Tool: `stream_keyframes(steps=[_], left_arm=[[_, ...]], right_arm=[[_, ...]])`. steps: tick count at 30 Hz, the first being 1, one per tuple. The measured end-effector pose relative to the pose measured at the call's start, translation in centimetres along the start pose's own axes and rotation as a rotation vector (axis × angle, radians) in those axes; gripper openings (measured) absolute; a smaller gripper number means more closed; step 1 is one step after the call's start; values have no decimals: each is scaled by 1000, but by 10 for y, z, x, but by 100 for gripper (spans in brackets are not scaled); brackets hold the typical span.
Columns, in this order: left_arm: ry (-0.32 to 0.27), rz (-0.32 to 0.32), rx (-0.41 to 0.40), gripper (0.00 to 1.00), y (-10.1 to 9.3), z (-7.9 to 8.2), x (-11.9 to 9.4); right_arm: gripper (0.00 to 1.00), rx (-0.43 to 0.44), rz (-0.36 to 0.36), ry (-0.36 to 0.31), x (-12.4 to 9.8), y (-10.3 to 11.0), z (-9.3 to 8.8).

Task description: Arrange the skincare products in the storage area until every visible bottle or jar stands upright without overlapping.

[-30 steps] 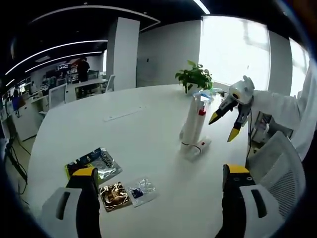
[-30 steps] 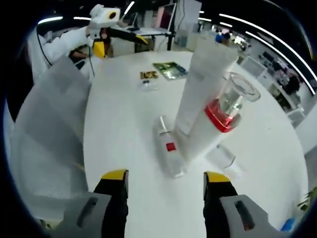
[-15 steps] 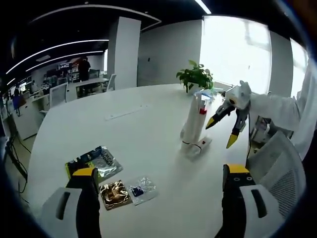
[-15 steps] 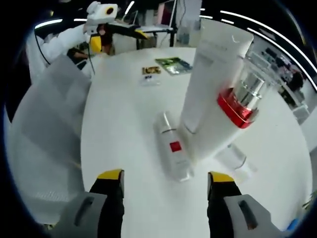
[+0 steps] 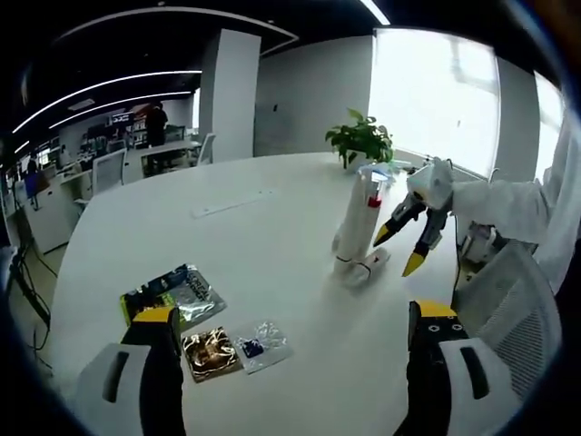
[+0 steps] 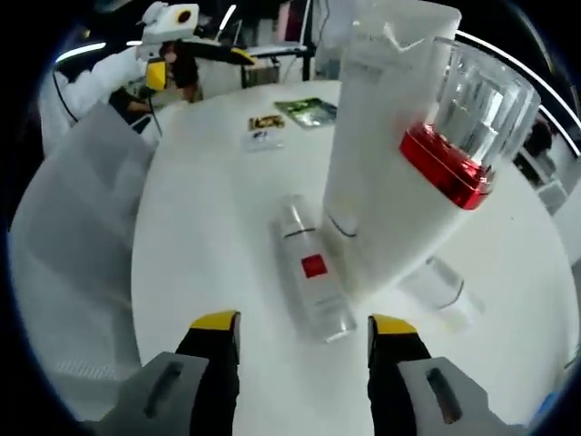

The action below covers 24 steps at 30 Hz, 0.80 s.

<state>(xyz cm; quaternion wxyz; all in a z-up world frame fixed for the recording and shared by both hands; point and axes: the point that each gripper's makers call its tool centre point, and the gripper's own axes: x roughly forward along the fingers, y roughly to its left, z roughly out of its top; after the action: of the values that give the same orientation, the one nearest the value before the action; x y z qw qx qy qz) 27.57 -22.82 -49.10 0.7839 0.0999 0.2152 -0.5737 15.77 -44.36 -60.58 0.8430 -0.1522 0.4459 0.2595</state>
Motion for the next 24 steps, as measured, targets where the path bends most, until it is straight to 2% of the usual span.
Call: stream_keyframes(steps=[9,18,20,24], left_arm=[[-4,1,-15,99,-8,3,1],[6,2,-29,98,-8,-1,2],[7,0,-33,98,-5,-2,1],[4,3,-38,99,-2,-2,2]], right_arm=[[48,6,-12,2,8,-6,-1],[37,4,-12,-2,13,-9,0],[35,1,-32,-6,12,-13,0],[32,11,-16,-12,13,-9,1]])
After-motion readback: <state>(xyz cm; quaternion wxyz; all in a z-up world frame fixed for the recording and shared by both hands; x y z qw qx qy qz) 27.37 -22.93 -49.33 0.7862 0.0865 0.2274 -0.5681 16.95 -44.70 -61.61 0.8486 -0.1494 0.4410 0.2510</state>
